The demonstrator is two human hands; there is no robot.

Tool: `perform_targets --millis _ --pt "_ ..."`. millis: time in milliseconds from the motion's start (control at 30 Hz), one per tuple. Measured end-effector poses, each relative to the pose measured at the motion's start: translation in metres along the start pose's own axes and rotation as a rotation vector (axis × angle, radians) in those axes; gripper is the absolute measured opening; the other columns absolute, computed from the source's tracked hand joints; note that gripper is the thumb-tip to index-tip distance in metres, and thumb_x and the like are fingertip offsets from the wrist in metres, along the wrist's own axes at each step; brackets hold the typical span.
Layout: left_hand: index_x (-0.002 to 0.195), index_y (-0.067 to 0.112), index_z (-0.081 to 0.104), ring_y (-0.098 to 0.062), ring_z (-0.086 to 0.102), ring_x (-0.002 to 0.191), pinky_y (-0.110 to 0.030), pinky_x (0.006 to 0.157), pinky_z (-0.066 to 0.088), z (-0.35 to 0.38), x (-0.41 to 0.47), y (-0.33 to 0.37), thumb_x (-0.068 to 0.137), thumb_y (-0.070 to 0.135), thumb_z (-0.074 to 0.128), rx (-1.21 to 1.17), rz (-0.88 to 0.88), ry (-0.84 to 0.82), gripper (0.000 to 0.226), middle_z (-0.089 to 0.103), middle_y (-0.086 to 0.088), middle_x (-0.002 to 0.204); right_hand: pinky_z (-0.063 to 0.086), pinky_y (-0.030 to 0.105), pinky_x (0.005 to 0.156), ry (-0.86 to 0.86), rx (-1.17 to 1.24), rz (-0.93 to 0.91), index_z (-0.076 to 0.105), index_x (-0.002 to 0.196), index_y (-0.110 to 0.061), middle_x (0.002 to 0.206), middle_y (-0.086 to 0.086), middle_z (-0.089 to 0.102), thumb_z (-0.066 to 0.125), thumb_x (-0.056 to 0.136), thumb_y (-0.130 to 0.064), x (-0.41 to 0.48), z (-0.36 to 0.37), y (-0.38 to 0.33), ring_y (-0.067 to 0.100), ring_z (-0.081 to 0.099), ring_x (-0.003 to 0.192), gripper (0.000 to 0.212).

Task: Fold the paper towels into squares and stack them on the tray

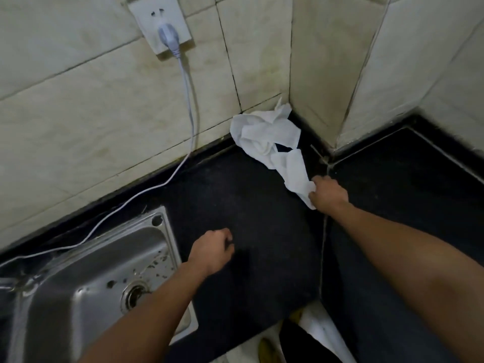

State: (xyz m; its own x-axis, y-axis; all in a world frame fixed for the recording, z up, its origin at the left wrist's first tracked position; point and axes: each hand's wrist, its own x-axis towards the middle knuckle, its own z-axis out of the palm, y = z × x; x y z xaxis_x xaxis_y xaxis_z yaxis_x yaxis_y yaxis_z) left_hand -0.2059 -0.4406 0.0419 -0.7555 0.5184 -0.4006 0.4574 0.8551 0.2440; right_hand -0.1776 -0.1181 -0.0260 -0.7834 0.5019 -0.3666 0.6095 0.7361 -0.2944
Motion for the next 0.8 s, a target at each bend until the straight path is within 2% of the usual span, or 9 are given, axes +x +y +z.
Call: perform_targets --millis 100,200,300,400,500,600,733,800 --pt "0.103 0.022 0.059 -0.017 0.060 0.082 -0.029 0.067 0.043 0.003 0.016 0.000 0.091 0.030 0.054 0.007 -0.012 -0.035 0.015 0.066 0.001 0.095 0.042 0.043 0.098 -0.081 -0.072 -0.138 0.033 0.145 -0.019 0.146 0.008 0.036 0.057 0.091 -0.026 0.021 0.002 -0.007 0.029 0.038 0.130 0.060" --pt "0.107 0.023 0.058 -0.011 0.055 0.079 -0.025 0.066 0.040 0.008 0.031 0.004 0.092 0.031 0.054 0.012 0.002 -0.069 0.017 0.063 0.004 0.095 0.044 0.041 0.094 -0.142 -0.157 -0.190 0.036 0.143 -0.021 0.137 0.008 0.044 0.060 0.089 -0.031 0.036 0.006 -0.008 0.028 0.041 0.126 0.060" --pt "0.107 0.021 0.058 -0.012 0.057 0.082 -0.027 0.067 0.043 0.010 0.045 0.010 0.092 0.030 0.055 0.018 0.017 -0.086 0.018 0.066 0.001 0.099 0.045 0.035 0.083 -0.136 -0.090 -0.099 0.055 0.124 -0.021 0.121 0.009 0.059 0.055 0.089 -0.033 0.039 0.012 -0.001 0.029 0.054 0.112 0.037" --pt "0.104 0.018 0.060 -0.022 0.063 0.090 -0.034 0.073 0.050 0.013 0.055 0.019 0.091 0.030 0.055 0.027 0.053 -0.107 0.018 0.068 -0.003 0.101 0.047 0.034 0.070 -0.070 0.204 -0.008 0.062 0.095 -0.014 0.098 0.010 0.065 0.051 0.091 -0.034 0.027 0.012 0.009 0.029 0.061 0.088 0.024" --pt "0.103 0.016 0.060 -0.023 0.063 0.091 -0.034 0.074 0.051 0.015 0.066 0.032 0.091 0.029 0.054 0.029 0.105 -0.135 0.019 0.067 -0.003 0.102 0.042 0.032 0.064 0.101 0.467 0.082 0.057 0.078 -0.016 0.078 0.005 0.061 0.052 0.093 -0.034 0.002 0.009 0.027 0.026 0.058 0.075 0.024" --pt "0.101 0.017 0.061 -0.023 0.062 0.093 -0.032 0.075 0.049 0.016 0.077 0.046 0.089 0.029 0.053 0.031 0.171 -0.133 0.019 0.067 -0.002 0.103 0.036 0.030 0.059 0.199 0.567 0.178 0.049 0.064 -0.018 0.064 0.000 0.057 0.051 0.096 -0.033 -0.031 0.005 0.049 0.019 0.055 0.064 0.035" --pt "0.097 0.021 0.060 -0.021 0.061 0.093 -0.032 0.075 0.048 0.021 0.086 0.066 0.088 0.030 0.053 0.035 0.264 -0.154 0.015 0.067 0.001 0.101 0.038 0.031 0.058 0.236 0.577 0.318 0.051 0.062 -0.015 0.062 0.001 0.057 0.051 0.096 -0.034 -0.077 0.010 0.080 0.021 0.056 0.064 0.039" --pt "0.094 0.021 0.059 -0.020 0.060 0.088 -0.031 0.073 0.046 0.025 0.088 0.076 0.088 0.030 0.053 0.038 0.315 -0.174 0.012 0.066 0.001 0.096 0.044 0.034 0.059 0.228 0.566 0.378 0.053 0.062 -0.014 0.063 0.003 0.060 0.051 0.095 -0.038 -0.099 0.013 0.093 0.022 0.059 0.065 0.041"
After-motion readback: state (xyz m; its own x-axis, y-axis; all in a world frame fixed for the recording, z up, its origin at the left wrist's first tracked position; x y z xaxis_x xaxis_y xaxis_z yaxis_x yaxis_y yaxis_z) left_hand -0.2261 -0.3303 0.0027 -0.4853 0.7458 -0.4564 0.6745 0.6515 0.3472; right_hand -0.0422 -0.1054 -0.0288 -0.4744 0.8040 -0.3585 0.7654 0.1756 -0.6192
